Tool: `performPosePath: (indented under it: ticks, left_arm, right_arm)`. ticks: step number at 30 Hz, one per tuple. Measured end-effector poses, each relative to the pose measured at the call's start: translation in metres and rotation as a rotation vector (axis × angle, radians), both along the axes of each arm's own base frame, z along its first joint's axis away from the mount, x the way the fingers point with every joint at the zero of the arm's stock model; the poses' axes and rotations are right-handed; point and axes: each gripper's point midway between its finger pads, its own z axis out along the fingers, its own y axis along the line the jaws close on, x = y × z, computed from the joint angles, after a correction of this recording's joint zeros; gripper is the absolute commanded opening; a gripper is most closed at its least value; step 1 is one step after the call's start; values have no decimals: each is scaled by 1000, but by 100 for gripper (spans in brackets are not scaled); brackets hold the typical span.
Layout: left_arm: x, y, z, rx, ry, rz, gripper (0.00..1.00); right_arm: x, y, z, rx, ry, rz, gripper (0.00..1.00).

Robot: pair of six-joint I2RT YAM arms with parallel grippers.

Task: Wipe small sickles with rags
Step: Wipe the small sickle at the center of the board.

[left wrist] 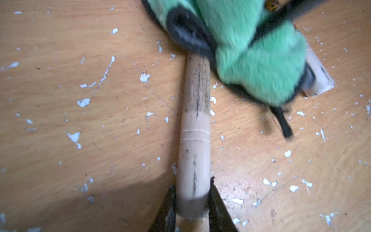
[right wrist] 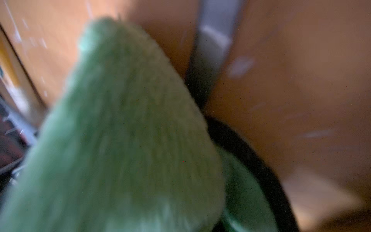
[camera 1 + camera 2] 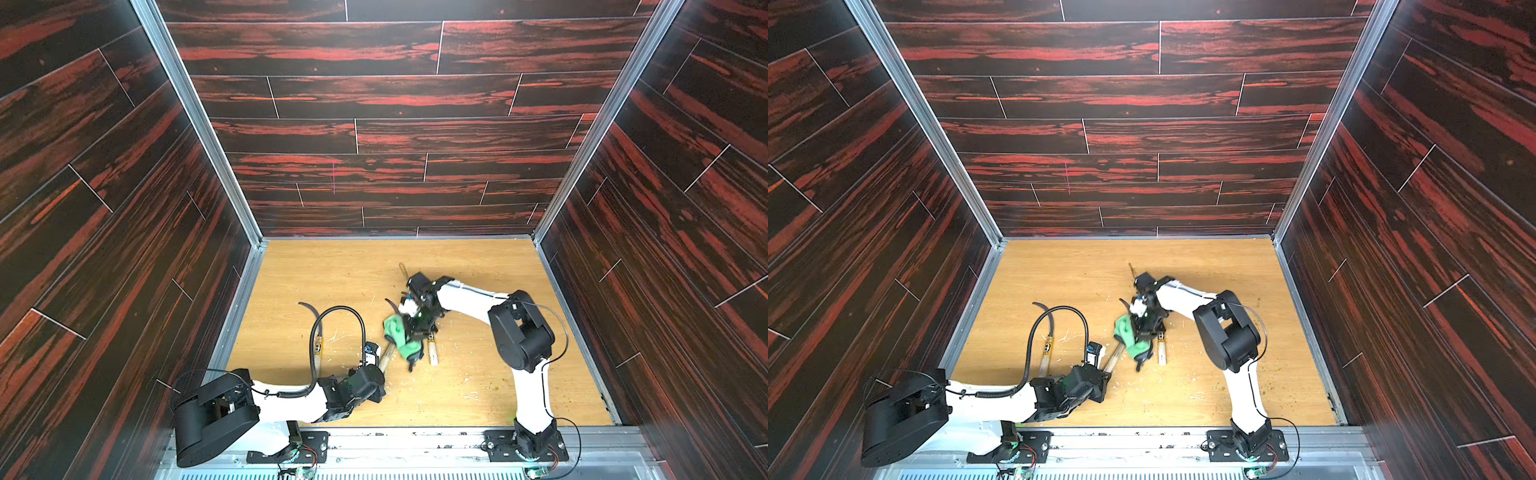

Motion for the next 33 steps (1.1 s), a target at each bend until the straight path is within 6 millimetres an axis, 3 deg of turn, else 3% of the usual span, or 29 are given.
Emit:
performPosePath:
  ticks: [4,8,12,15,17,22,26,33]
  left_arm:
    - [0,0,0,-2,1,2,4]
    - [0,0,0,-1,1,2,4]
    - [0,0,0,0,1,2,4]
    - [0,0,0,0,0,3,4]
    - [1,-1,0,1,-1,3,4]
    - [1,-2,0,2,0,3,3]
    - [2,-1,0,5,0,4,3]
    - [2,8,0,8,-2,36,3]
  right_arm:
    - [17,6,16,16,-77,18,0]
    - [11,5,34,22,-108,40,0]
    - [-6,6,67,49,-162,67,0]
    - [-31,17,82,74,-174,107,0]
    - [-50,29,78,87,-152,142,0]
    - [-93,50,41,95,-23,185,0]
    - [-95,52,3,67,67,154,0]
    - [-67,50,1,112,112,82,0]
